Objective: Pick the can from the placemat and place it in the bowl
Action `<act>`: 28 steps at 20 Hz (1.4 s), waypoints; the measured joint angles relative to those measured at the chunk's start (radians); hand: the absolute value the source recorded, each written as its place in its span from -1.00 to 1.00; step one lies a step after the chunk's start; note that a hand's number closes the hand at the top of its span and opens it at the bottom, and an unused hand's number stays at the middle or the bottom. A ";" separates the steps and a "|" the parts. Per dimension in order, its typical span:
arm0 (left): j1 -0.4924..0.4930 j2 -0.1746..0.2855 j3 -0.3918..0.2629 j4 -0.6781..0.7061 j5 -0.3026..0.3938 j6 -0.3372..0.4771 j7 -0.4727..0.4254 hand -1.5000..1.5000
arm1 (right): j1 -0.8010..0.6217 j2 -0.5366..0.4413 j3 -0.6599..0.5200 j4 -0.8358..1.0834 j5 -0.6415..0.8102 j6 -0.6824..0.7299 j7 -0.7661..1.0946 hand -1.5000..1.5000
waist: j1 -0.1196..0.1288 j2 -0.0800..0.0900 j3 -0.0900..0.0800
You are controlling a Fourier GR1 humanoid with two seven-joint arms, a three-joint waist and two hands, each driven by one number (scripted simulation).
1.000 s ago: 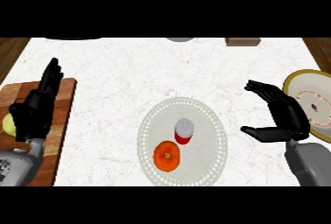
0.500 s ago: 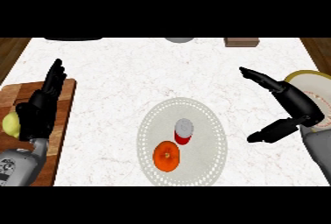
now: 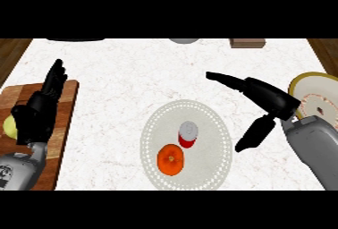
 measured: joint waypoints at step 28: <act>0.021 -0.130 0.120 -0.009 -0.133 -0.121 0.014 0.00 | -0.047 0.360 0.108 0.264 0.432 0.094 0.153 -1.00 | -0.001 0.004 0.001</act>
